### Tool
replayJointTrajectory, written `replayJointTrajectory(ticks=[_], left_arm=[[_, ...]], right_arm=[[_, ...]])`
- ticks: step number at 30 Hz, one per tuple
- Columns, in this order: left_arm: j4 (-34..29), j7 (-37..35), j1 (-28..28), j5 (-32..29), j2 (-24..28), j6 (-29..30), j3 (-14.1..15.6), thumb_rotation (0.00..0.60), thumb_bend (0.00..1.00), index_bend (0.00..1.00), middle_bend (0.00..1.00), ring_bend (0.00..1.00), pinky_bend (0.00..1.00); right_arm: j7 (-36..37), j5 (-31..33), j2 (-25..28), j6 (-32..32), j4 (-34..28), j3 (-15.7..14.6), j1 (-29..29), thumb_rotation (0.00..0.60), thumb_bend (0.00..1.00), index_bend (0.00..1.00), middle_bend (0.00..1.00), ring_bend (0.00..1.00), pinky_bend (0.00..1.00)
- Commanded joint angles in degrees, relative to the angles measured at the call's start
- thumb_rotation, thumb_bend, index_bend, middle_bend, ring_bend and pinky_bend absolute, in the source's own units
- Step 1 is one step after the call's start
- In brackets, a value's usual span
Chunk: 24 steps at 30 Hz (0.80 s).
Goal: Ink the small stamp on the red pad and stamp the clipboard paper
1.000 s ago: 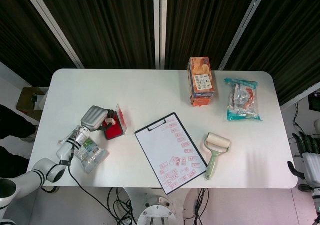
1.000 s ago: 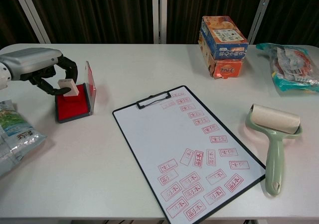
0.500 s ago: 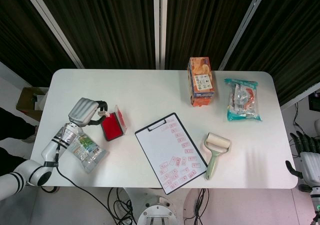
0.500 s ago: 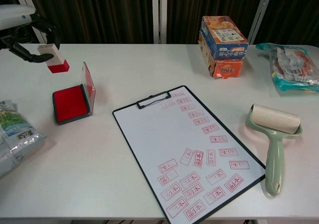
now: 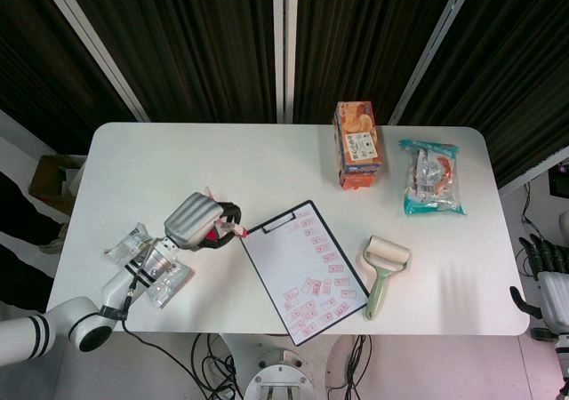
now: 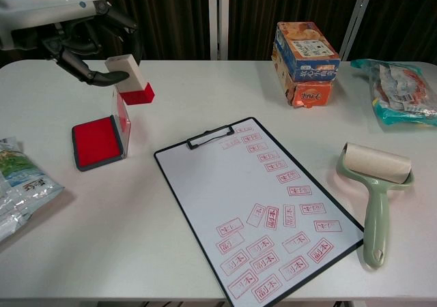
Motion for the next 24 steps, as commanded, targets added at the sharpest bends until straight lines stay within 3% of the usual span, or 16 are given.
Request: replayJointTrajectory(ticks=[1,8,24], left_arm=[[-0.27,2.05,-2.15,-0.07,-4.61,-1.69,-0.48,0.6,0.48,0.71,0.72,1.0,1.0],[6.86,9.12,-6.3,-3.77,-14.79,-5.27,-2.1,0.6,0.48,0.71,0.71,1.0,1.0],[24.14,16.37,-12.97,-13.5,-27.51,-10.92,-5.84,0.6,0.48,0.71,0.72,1.0,1.0]], right_arm=[[0.51,-0.32,-0.14,-0.03,0.39,-0.19,-0.03,0.6,0.26,0.0,0.0,0.0,0.0],[1.92,-0.69,-0.28,-0.11,1.61,-0.52,-0.2,0.6,0.26,0.0,0.0,0.0,0.0],[3.32,-0.57,-0.57,-1.62,3.38,-0.64,0.31,0.6,0.26,0.0,0.0,0.0,0.0]])
